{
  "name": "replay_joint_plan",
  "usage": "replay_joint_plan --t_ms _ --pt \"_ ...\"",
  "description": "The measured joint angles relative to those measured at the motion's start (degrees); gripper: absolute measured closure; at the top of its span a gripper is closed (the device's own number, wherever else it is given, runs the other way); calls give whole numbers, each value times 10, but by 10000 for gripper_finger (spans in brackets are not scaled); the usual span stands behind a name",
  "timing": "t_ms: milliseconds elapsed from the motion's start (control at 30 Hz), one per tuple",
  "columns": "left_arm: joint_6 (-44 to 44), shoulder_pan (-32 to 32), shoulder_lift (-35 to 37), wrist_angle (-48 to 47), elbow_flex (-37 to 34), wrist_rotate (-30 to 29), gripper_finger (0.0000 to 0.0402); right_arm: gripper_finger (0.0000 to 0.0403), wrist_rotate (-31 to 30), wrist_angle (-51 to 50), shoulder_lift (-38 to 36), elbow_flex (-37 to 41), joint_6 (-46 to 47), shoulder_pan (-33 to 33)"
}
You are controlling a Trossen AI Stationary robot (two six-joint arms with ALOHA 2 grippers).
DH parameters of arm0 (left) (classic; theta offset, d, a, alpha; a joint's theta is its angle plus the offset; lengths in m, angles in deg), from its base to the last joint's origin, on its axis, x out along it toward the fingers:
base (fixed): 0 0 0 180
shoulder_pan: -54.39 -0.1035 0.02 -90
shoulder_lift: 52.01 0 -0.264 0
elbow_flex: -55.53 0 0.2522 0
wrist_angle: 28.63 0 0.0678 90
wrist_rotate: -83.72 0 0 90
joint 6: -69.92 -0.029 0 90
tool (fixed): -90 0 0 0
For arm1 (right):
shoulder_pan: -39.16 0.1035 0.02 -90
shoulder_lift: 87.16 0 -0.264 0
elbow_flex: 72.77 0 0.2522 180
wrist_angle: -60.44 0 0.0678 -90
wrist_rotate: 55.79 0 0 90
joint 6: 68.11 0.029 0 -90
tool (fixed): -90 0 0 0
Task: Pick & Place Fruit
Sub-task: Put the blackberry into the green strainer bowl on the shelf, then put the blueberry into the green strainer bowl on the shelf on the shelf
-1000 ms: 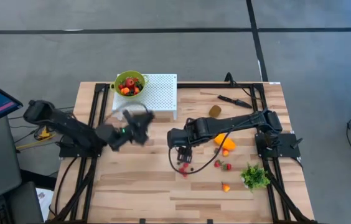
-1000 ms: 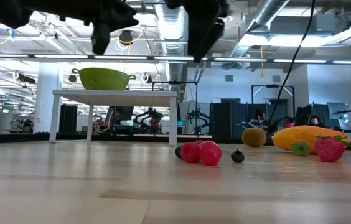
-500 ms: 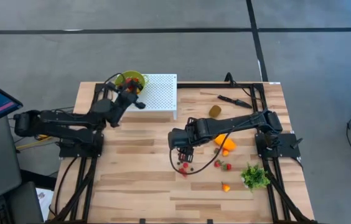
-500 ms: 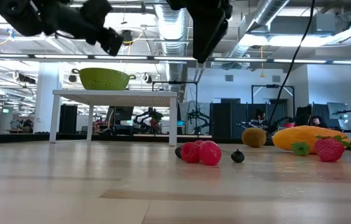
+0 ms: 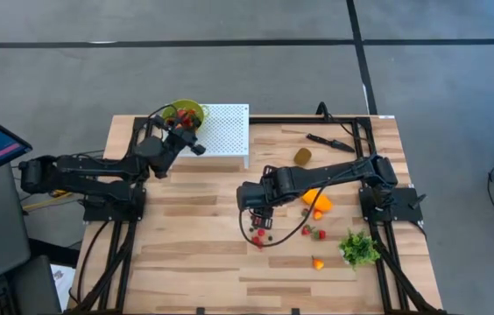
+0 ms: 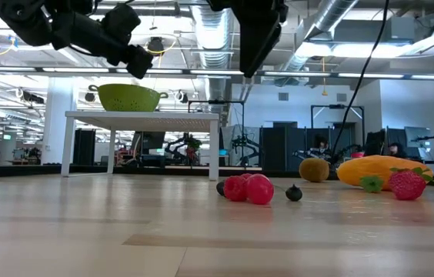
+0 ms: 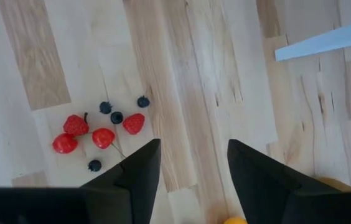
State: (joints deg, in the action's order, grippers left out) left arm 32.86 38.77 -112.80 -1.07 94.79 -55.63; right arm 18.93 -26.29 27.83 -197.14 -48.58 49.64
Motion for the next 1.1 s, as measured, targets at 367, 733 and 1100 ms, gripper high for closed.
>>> replay_joint_plan --t_ms 367,733,1100 --pt "-35 121 8 -1 0 -32 193 241 2 -50 0 0 58 44" --pt "33 310 8 -12 0 -6 208 246 -71 -46 0 9 130 140" --pt "287 368 3 -152 0 224 209 262 -175 -120 0 55 189 127"
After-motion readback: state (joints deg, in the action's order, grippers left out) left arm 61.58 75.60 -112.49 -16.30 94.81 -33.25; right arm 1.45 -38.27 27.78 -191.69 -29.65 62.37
